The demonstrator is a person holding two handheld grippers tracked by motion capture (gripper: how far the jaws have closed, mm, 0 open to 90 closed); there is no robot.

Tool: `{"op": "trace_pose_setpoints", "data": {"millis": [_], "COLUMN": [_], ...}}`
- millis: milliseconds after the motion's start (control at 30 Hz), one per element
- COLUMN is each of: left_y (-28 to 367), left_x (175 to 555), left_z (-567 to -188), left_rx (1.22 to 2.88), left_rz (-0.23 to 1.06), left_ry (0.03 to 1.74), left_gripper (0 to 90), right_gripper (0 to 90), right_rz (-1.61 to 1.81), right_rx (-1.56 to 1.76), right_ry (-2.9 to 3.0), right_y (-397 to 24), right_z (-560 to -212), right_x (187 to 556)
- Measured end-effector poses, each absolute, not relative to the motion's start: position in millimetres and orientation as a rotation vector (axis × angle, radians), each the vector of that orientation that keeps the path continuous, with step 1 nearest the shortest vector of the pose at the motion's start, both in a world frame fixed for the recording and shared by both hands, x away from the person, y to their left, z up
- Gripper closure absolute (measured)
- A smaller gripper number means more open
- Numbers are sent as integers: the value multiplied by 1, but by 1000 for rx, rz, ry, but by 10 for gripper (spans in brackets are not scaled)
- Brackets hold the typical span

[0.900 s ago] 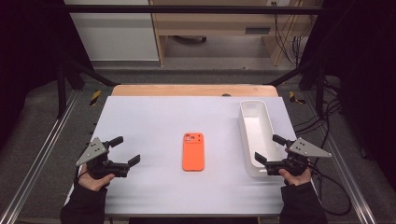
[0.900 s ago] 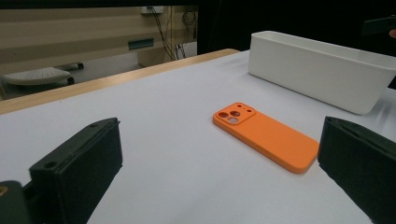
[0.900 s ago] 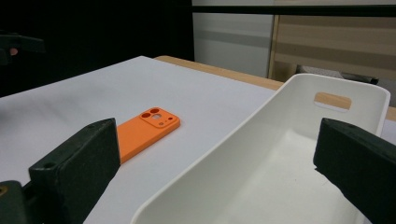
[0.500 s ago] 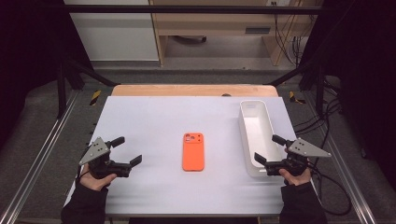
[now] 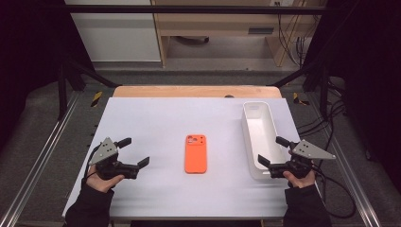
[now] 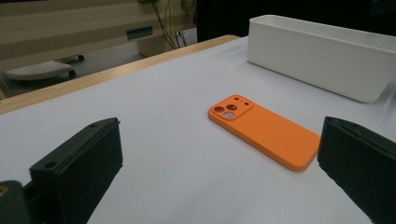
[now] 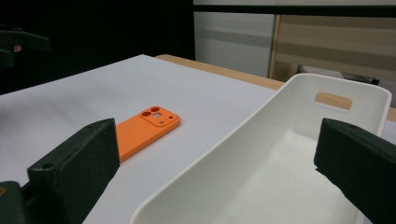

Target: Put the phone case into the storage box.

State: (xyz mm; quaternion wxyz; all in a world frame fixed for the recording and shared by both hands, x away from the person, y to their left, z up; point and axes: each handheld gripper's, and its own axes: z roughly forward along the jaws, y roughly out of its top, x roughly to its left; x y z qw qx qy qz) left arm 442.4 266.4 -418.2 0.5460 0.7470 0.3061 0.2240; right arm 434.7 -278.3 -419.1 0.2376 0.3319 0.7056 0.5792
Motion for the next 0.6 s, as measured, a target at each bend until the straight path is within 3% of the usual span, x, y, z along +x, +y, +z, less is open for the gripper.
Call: {"op": "trace_pose_setpoints", "data": {"millis": [600], "left_y": [243], "left_x": [445], "left_z": [-411], "left_rx": [1798], "left_rz": [533], "left_ry": [719], "left_gripper": [0], "right_gripper": [5], "right_rz": [1583], "right_rx": [904], "right_ry": [1939], "right_y": [-278], "right_z": [-420], "right_x": [435]}}
